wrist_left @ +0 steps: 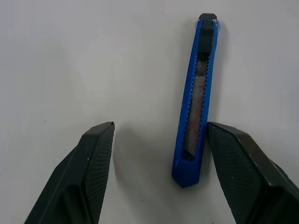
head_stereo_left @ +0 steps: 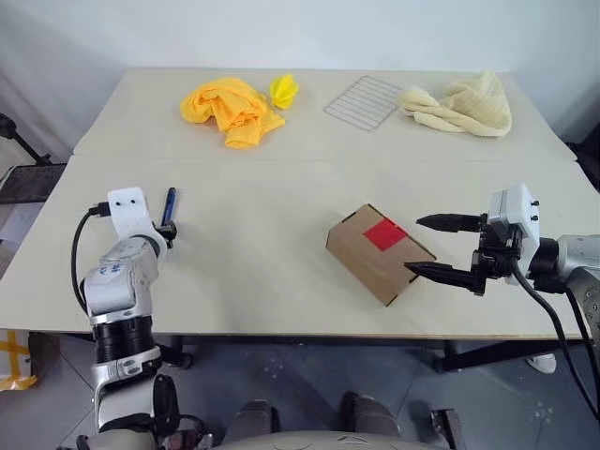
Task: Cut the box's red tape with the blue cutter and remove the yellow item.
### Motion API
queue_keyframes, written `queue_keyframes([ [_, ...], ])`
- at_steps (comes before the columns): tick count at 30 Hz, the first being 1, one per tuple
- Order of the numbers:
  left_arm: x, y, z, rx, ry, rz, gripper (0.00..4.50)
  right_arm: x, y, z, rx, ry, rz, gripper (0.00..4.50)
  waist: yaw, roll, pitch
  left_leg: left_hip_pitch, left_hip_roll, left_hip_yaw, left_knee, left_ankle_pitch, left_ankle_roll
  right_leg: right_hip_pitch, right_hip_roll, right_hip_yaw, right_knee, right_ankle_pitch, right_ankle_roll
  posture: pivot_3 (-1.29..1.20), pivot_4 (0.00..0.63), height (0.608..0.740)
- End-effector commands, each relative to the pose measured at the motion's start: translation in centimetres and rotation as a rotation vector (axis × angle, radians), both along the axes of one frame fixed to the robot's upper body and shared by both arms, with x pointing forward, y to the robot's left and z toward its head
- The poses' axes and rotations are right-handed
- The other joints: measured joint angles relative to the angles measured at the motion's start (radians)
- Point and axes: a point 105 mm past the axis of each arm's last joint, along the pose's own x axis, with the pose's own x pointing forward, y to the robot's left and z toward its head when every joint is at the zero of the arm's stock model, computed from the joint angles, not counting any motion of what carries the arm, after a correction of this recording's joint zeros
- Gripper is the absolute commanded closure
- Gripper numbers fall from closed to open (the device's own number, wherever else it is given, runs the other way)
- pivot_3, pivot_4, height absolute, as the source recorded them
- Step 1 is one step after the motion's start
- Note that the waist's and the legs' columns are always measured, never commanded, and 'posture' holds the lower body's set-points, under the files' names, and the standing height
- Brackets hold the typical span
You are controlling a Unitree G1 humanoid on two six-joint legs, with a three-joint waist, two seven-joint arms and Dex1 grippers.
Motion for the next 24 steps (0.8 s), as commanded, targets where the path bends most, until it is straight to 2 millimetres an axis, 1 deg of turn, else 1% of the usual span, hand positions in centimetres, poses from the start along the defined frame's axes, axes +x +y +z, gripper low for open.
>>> queue_keyframes([
  [1, -0.1, 0.1, -0.8, -0.014, 0.044, -0.003, 1.57, -0.5, -0.2, 1.4, -0.013, -0.054, -0.003, 0.0, 0.0, 0.0, 0.0, 0.0, 0.0, 0.0, 0.0, 0.0, 0.0, 0.0, 0.0, 0.0, 0.0, 0.0, 0.0, 0.0, 0.15, 0.74],
  [3, 0.0, 0.0, -0.9, -0.019, 0.056, -0.015, 2.03, -0.5, -0.2, 1.4, -0.015, -0.053, -0.005, 0.0, -0.001, 0.0, 0.0, 0.0, 0.0, 0.0, 0.001, 0.0, 0.0, 0.0, 0.0, 0.0, 0.001, 0.0, 0.0, 0.0, 0.15, 0.74],
  [6, 0.1, -0.2, -0.9, -0.017, 0.058, -0.033, 2.03, -0.5, -0.2, 1.3, -0.016, -0.052, -0.009, 0.0, -0.002, 0.0, 0.0, 0.001, 0.0, 0.0, 0.001, 0.0, 0.0, 0.0, 0.0, 0.001, 0.002, 0.0, 0.0, 0.0, 0.15, 0.74],
  [10, 0.0, -0.1, -1.5, -0.011, 0.095, -0.047, 2.03, -0.5, -0.3, 1.3, -0.019, -0.049, -0.013, 0.0, -0.001, 0.0, 0.0, 0.001, 0.0, 0.0, 0.001, 0.0, 0.0, 0.0, 0.0, 0.001, 0.002, 0.0, 0.0, 0.0, 0.15, 0.74],
  [21, -0.4, 0.2, -2.2, -0.034, 0.134, -0.044, 2.03, -0.3, -0.5, 1.2, -0.025, -0.038, -0.028, 0.0, -0.003, 0.0, 0.0, 0.001, 0.0, 0.001, 0.001, 0.0, 0.0, 0.0, 0.0, 0.001, 0.002, 0.0, 0.0, 0.0, 0.15, 0.74],
  [22, -0.4, 0.1, -2.2, -0.048, 0.13, -0.045, 2.38, -0.3, -0.5, 1.2, -0.025, -0.037, -0.029, 0.0, -0.003, 0.001, 0.0, 0.001, 0.0, 0.001, 0.001, 0.0, 0.0, 0.0, 0.0, 0.001, 0.002, 0.0, 0.0, 0.0, 0.15, 0.74],
  [23, -0.4, 0.1, -2.2, -0.065, 0.127, -0.042, 2.53, -0.3, -0.5, 1.1, -0.026, -0.037, -0.03, 0.0, -0.003, 0.001, 0.0, 0.001, 0.0, 0.001, 0.001, 0.0, 0.0, 0.0, 0.0, 0.001, 0.002, 0.0, 0.0, 0.0, 0.15, 0.74],
  [24, -0.4, 0.0, -2.3, -0.082, 0.126, -0.04, 2.79, -0.2, -0.6, 1.1, -0.026, -0.037, -0.031, 0.0, -0.003, 0.001, 0.0, 0.001, 0.0, 0.001, 0.001, 0.0, 0.0, 0.0, 0.0, 0.001, 0.002, 0.0, 0.0, 0.0, 0.15, 0.74],
])
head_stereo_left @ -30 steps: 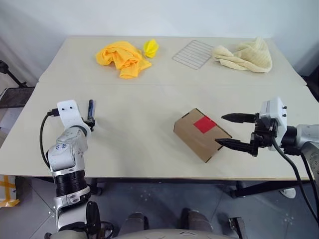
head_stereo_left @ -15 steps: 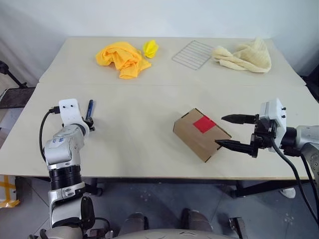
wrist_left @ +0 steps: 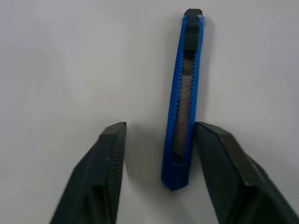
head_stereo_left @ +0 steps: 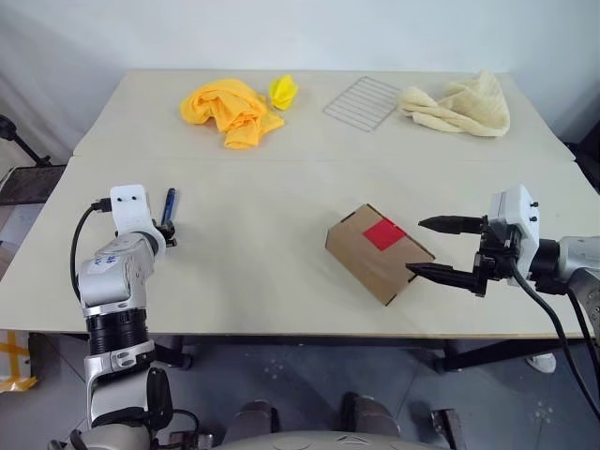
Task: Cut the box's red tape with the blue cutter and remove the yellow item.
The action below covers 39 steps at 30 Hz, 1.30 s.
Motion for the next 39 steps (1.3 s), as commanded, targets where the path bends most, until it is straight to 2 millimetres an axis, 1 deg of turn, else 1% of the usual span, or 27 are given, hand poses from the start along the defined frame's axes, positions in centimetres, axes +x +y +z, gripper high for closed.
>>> queue_keyframes([
  [1, -0.7, 0.2, -2.3, -0.08, 0.084, 0.021, 2.79, -0.2, -0.3, 1.3, -0.012, -0.052, -0.006, 0.0, 0.0, 0.0, 0.0, 0.0, 0.0, 0.0, 0.0, 0.0, 0.0, 0.0, 0.0, 0.0, 0.0, 0.0, 0.0, 0.0, 0.15, 0.74],
  [11, -1.1, 0.6, -2.6, -0.1, 0.107, 0.028, 2.79, -0.1, -0.3, 1.3, -0.014, -0.048, -0.015, 0.0, -0.001, 0.001, 0.0, 0.0, 0.0, 0.001, 0.0, 0.0, 0.0, 0.0, 0.0, 0.001, 0.0, 0.0, 0.0, 0.0, 0.15, 0.74],
  [14, -1.1, 0.7, -2.7, -0.098, 0.11, 0.031, 3.35, -0.1, -0.3, 1.2, -0.015, -0.046, -0.021, 0.0, -0.001, 0.001, 0.0, 0.0, 0.0, 0.001, 0.0, 0.0, 0.0, 0.0, 0.0, 0.001, 0.0, 0.0, 0.0, 0.0, 0.15, 0.74],
  [16, -1.1, 0.7, -2.7, -0.086, 0.116, 0.024, 3.86, 0.0, -0.4, 1.3, -0.016, -0.045, -0.023, 0.0, -0.001, 0.001, 0.0, 0.0, 0.0, 0.001, 0.0, 0.0, 0.0, 0.0, 0.0, 0.001, 0.0, 0.0, 0.0, 0.0, 0.15, 0.74],
  [20, -1.2, 0.6, -2.5, -0.068, 0.121, -0.009, 3.86, 0.1, -0.4, 1.4, -0.018, -0.046, -0.028, 0.0, -0.001, 0.001, 0.0, 0.001, 0.0, 0.001, 0.0, 0.0, 0.0, 0.0, 0.0, 0.001, 0.0, 0.0, 0.0, 0.0, 0.15, 0.74],
  [26, -1.4, 0.5, -1.3, 0.033, 0.131, -0.134, 3.86, 0.2, -0.6, 1.4, -0.02, -0.046, -0.035, 0.0, -0.001, 0.001, 0.0, 0.001, 0.0, 0.001, 0.0, 0.0, 0.0, 0.0, 0.0, 0.001, 0.0, 0.0, 0.0, 0.0, 0.15, 0.74],
  [30, -1.5, 0.3, -1.5, 0.093, 0.171, -0.2, 3.86, 0.2, -0.4, 1.2, -0.016, -0.043, -0.037, 0.0, -0.001, 0.001, 0.0, 0.001, 0.0, 0.001, 0.0, 0.0, 0.0, 0.0, 0.0, 0.001, 0.0, 0.0, 0.0, 0.0, 0.15, 0.74],
  [32, -1.4, -0.1, -1.6, 0.142, 0.189, -0.236, 3.86, 0.3, -0.4, 1.1, -0.013, -0.042, -0.038, 0.0, 0.001, 0.001, 0.0, 0.0, 0.0, 0.001, 0.0, 0.0, 0.0, 0.0, 0.0, 0.001, 0.0, 0.0, 0.0, 0.0, 0.15, 0.74],
  [36, -1.2, -0.7, -1.9, 0.177, 0.212, -0.244, 3.86, 0.3, -0.3, 1.0, -0.007, -0.041, -0.043, 0.0, 0.002, 0.001, 0.0, 0.0, 0.0, 0.001, 0.0, 0.0, 0.0, 0.0, 0.0, 0.001, 0.0, 0.0, 0.0, 0.0, 0.15, 0.74],
  [39, -0.9, -1.2, -1.9, 0.198, 0.215, -0.249, 3.33, 0.3, -0.3, 1.0, -0.007, -0.039, -0.046, 0.0, 0.004, 0.001, -0.001, 0.001, 0.0, 0.001, 0.0, 0.0, 0.0, 0.0, 0.0, 0.001, 0.0, 0.0, 0.0, 0.0, 0.15, 0.74],
])
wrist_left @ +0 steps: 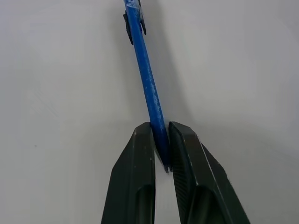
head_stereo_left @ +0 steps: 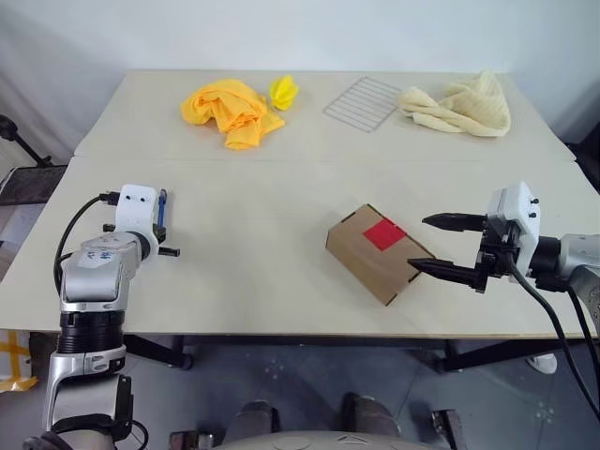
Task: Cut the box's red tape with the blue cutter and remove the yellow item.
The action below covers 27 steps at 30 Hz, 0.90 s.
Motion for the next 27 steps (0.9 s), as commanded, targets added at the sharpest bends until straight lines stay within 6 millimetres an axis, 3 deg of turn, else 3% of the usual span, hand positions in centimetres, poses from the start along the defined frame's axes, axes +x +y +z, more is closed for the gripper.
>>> queue_keyframes([
  [1, -0.1, -1.4, -2.2, 0.017, 0.089, -0.046, 3.06, -0.2, 0.1, 0.9, 0.004, -0.041, 0.002, 0.0, 0.003, 0.0, 0.0, 0.0, 0.0, 0.0, 0.0, 0.0, 0.0, 0.0, 0.0, 0.0, 0.0, 0.0, 0.0, 0.0, 0.15, 0.74],
  [12, 0.1, -1.4, -2.0, 0.041, 0.088, -0.052, 0.02, -0.3, -0.1, 1.0, 0.002, -0.041, -0.009, 0.0, 0.035, 0.001, -0.001, 0.0, 0.0, 0.0, 0.001, 0.0, 0.0, 0.001, 0.0, 0.0, 0.0, 0.0, 0.0, 0.0, 0.15, 0.74],
  [20, -0.4, -0.5, -3.2, -0.247, 0.068, 0.094, 0.02, -0.1, 0.0, 0.8, -0.002, -0.035, -0.002, 0.0, 0.037, 0.002, -0.001, 0.0, 0.0, 0.0, 0.001, 0.0, 0.0, 0.001, 0.0, 0.0, 0.0, 0.0, 0.0, 0.0, 0.15, 0.74],
  [27, -0.1, -1.4, -3.8, -0.351, 0.066, 0.106, 0.02, -0.1, 0.3, 0.9, 0.0, -0.034, 0.007, 0.0, 0.037, 0.003, -0.002, 0.001, 0.0, 0.0, 0.001, 0.0, 0.0, 0.001, 0.0, 0.0, 0.001, 0.0, 0.0, 0.0, 0.15, 0.74],
])
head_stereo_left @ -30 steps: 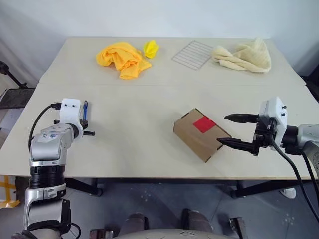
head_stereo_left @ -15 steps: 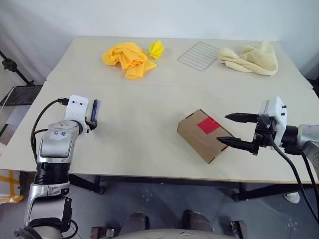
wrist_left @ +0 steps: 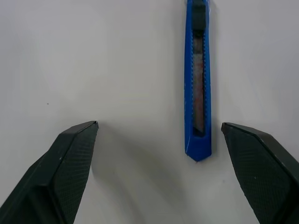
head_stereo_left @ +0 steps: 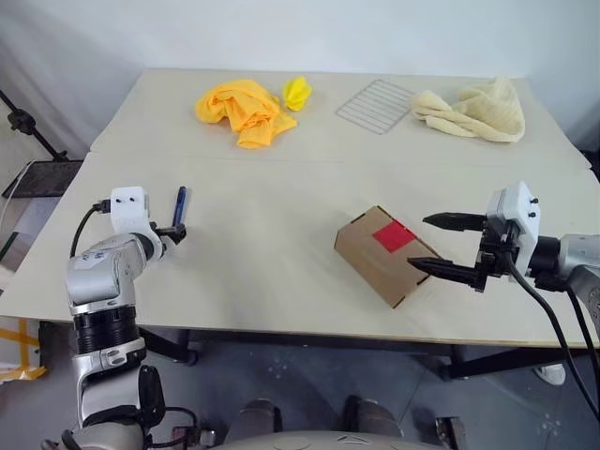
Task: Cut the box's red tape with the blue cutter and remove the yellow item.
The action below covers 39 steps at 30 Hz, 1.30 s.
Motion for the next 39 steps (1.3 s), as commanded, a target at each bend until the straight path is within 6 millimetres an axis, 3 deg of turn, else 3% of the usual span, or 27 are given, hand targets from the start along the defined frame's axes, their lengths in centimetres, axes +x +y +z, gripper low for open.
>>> queue_keyframes([
  [1, -0.4, -1.5, -3.1, -0.077, 0.12, -0.043, 0.02, -0.2, 0.3, 0.9, -0.002, -0.031, 0.017, 0.0, 0.0, 0.001, -0.001, 0.0, 0.0, 0.0, 0.0, 0.0, 0.0, 0.0, 0.0, 0.0, 0.0, 0.0, 0.0, 0.0, 0.15, 0.74],
  [8, -0.2, -2.7, -3.6, -0.084, 0.165, -0.089, 0.02, -0.2, 0.3, 1.0, -0.005, -0.03, 0.018, 0.0, 0.006, 0.002, -0.001, 0.0, 0.0, 0.0, 0.0, 0.0, 0.0, 0.0, 0.0, 0.0, 0.0, 0.0, 0.0, 0.0, 0.15, 0.74],
  [14, -0.3, -3.0, -4.2, -0.061, 0.202, -0.097, 1.43, -0.2, 0.4, 1.1, -0.006, -0.031, 0.018, 0.0, 0.01, 0.003, -0.002, 0.0, 0.0, 0.0, 0.0, 0.0, 0.0, 0.0, 0.0, 0.0, 0.0, 0.0, 0.0, 0.0, 0.15, 0.74],
  [17, -0.4, -3.0, -4.3, -0.07, 0.203, -0.093, 1.43, -0.3, 0.3, 1.1, -0.008, -0.031, 0.018, 0.0, 0.01, 0.003, -0.002, 0.0, 0.0, 0.0, 0.0, 0.0, 0.0, 0.0, 0.0, 0.0, -0.001, 0.0, 0.0, 0.0, 0.15, 0.74],
  [22, -0.5, -2.7, -4.7, -0.069, 0.214, -0.074, 2.55, -0.3, 0.3, 1.2, -0.011, -0.029, 0.015, 0.0, 0.01, 0.004, -0.002, 0.0, 0.0, 0.0, 0.0, 0.0, 0.0, 0.0, 0.0, 0.0, 0.0, 0.0, 0.0, 0.0, 0.15, 0.74],
  [32, -0.5, -2.6, -4.7, -0.051, 0.22, -0.087, 2.55, -0.2, 0.2, 1.2, -0.011, -0.028, 0.009, 0.0, 0.009, 0.004, -0.003, 0.0, 0.0, 0.0, 0.0, 0.0, 0.0, 0.0, 0.0, 0.0, 0.0, 0.0, 0.0, 0.0, 0.15, 0.74],
  [39, -0.2, -2.1, -4.9, 0.056, 0.252, -0.15, 2.55, 0.0, 0.2, 1.1, -0.013, -0.027, 0.008, 0.0, 0.01, 0.007, -0.004, 0.0, 0.0, 0.0, 0.0, 0.0, 0.0, 0.0, 0.0, 0.0, -0.001, 0.0, 0.0, 0.0, 0.15, 0.74],
])
